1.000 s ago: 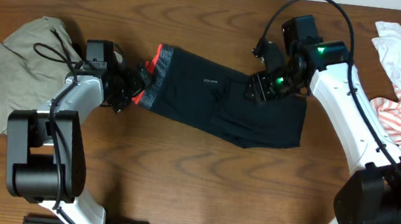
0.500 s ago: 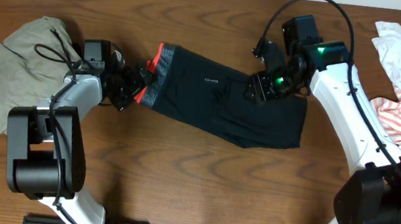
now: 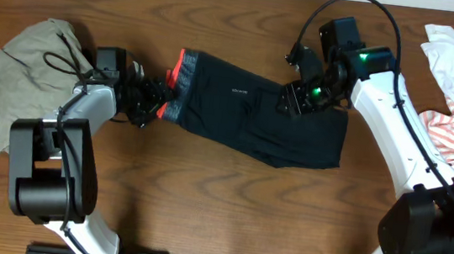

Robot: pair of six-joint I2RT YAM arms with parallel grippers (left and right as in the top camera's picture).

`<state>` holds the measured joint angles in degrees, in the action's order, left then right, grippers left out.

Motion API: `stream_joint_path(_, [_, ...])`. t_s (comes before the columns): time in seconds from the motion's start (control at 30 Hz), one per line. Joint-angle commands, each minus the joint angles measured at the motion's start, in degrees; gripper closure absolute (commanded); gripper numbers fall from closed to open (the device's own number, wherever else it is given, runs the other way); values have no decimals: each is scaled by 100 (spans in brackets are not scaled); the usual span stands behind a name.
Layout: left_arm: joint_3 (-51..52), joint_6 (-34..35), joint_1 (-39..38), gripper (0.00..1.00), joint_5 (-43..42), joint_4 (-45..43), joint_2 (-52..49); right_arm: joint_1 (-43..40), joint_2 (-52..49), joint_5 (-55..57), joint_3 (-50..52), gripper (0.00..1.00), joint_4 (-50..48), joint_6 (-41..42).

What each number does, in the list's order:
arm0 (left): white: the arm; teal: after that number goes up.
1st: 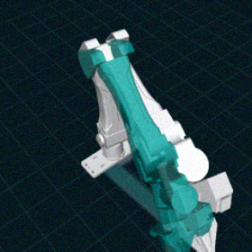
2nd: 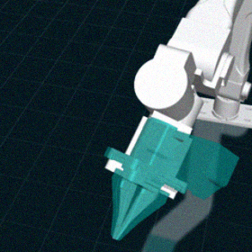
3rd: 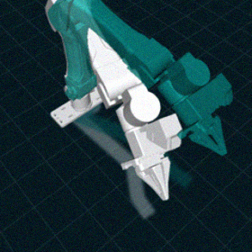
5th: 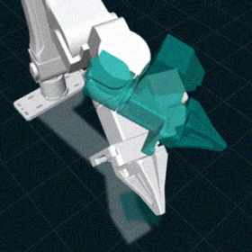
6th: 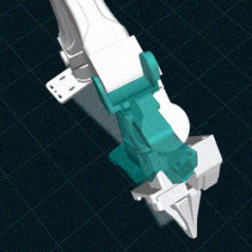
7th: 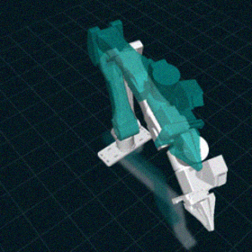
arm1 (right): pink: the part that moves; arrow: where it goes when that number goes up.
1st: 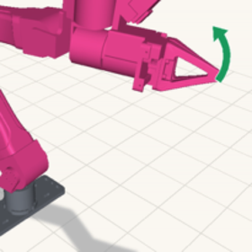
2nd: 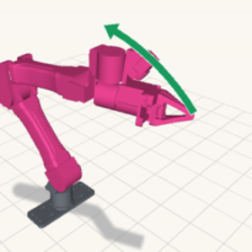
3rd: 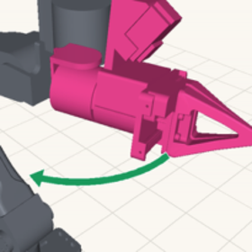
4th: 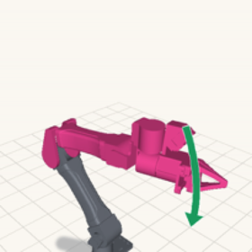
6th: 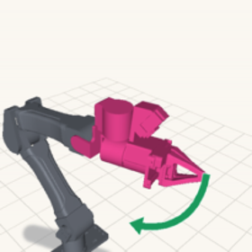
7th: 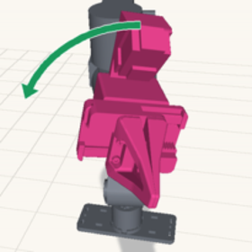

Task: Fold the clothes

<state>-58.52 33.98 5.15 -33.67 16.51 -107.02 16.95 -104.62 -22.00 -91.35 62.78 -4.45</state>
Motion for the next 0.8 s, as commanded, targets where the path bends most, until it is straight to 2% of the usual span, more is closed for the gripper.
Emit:
stream_joint_path(0.0, [302,-24,-46,39,299,162,-431,-7,-4,11,-26,44,0,-31])
stream_joint_path(0.07, [302,-24,-46,41,299,160,-431,-7,-4,11,-26,44,-2,-31])
stream_joint_path(0.17, [302,-24,-46,60,299,160,-431,-7,-4,11,-26,44,-11,-31])
stream_joint_path(0.3, [299,-26,-46,94,299,155,-431,-7,-4,11,-26,44,-13,-31])
stream_joint_path(0.77, [299,-466,-39,94,299,168,63,-7,-4,15,-26,44,-22,-31])
